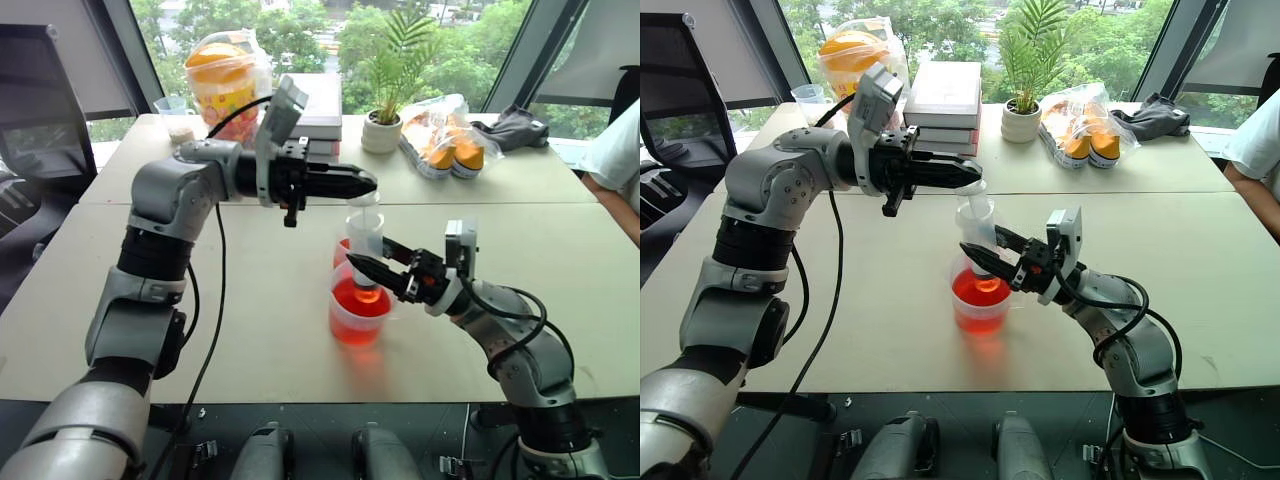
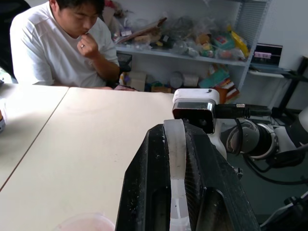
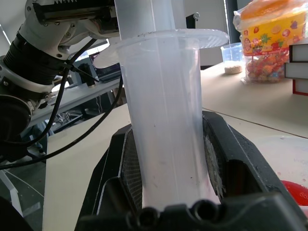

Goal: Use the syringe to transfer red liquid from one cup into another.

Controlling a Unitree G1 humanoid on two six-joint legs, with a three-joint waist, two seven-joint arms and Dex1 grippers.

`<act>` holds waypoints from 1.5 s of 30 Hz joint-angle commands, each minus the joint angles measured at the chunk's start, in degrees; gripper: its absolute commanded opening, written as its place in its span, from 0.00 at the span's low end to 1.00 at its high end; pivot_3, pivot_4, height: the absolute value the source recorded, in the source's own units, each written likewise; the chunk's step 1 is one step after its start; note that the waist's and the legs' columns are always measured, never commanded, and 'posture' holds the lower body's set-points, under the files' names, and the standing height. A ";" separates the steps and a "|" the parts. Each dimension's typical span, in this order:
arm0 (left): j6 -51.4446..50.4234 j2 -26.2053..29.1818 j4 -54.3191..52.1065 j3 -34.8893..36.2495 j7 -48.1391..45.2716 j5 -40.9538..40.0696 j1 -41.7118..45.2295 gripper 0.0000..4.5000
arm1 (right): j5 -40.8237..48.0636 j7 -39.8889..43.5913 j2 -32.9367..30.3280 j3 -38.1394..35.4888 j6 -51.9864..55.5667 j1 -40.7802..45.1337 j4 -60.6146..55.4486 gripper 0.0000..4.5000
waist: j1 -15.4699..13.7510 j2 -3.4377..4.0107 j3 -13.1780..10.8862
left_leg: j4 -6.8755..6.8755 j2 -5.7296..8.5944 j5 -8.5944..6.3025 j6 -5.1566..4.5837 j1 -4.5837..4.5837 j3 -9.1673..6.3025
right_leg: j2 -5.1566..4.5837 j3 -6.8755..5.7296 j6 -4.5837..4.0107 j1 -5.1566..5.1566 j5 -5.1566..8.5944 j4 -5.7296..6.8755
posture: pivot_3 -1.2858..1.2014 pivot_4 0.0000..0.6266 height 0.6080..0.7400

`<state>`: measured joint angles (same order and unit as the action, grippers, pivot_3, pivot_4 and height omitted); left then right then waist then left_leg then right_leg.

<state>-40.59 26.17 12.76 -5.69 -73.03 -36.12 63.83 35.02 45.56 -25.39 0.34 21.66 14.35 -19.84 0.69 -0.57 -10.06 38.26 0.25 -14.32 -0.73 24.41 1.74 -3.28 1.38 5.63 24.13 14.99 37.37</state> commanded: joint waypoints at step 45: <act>12.72 -2.95 13.98 5.57 7.71 9.00 8.94 1.00 | -10.90 2.27 7.55 -1.90 -18.07 24.26 30.88 0.31 | 0.17 0.00 -0.01 | -0.06 0.02 0.01 0.03 0.05 0.05 | -0.05 -0.03 0.01 0.08 -0.01 -0.03 | 0.52 0.24 1.00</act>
<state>-29.59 23.27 25.98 -0.35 -64.86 -27.88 71.50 23.82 47.70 -17.91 -0.87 4.66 38.35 13.23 0.87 -0.57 -10.07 38.19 0.27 -14.31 -0.71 24.45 1.79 -3.32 1.35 5.64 24.21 14.98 37.34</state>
